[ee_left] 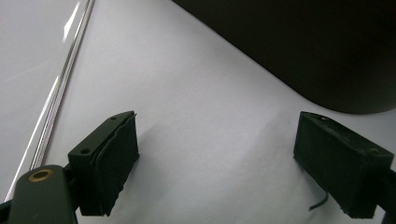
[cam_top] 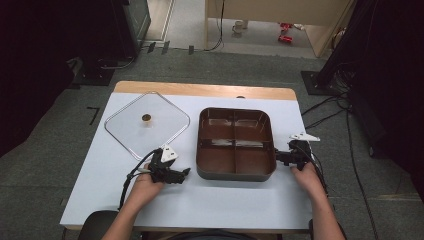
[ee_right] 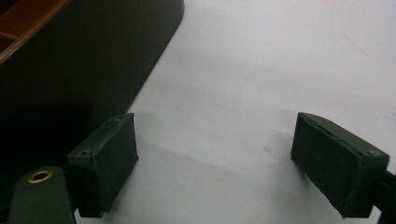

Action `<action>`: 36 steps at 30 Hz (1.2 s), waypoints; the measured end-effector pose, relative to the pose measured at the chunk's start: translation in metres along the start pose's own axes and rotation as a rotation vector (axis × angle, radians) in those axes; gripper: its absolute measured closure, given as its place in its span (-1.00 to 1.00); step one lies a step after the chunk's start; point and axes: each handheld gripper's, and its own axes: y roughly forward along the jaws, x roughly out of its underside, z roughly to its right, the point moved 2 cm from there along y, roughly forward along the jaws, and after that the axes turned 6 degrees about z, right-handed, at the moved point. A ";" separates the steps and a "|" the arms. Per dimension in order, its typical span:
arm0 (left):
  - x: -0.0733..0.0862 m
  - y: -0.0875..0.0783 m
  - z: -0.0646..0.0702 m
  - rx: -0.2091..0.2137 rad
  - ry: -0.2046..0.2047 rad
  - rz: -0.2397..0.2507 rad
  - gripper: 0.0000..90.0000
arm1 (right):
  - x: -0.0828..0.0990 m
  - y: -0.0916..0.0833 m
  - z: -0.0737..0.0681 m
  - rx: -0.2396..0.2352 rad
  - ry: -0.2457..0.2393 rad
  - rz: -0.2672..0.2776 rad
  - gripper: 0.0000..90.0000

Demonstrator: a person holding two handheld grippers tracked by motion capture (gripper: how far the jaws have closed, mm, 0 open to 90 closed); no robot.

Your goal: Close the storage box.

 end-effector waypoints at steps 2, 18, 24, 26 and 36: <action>0.000 0.000 0.000 0.000 0.000 0.000 -0.70 | 0.000 0.000 0.000 0.000 0.000 0.000 -0.69; 0.000 0.000 0.000 0.001 -0.002 0.000 -0.70 | 0.000 0.000 0.000 0.000 0.000 0.000 -0.69; 0.000 0.000 0.000 0.000 -0.002 -0.001 -0.70 | 0.000 0.000 0.000 0.000 0.000 0.000 -0.69; 0.000 0.000 0.000 -0.006 -0.011 -0.004 -0.70 | 0.000 0.000 0.000 0.000 0.000 0.000 -0.69; -0.008 0.000 0.003 -0.032 -0.040 -0.085 -0.65 | 0.000 0.000 0.000 0.000 0.000 0.000 -0.69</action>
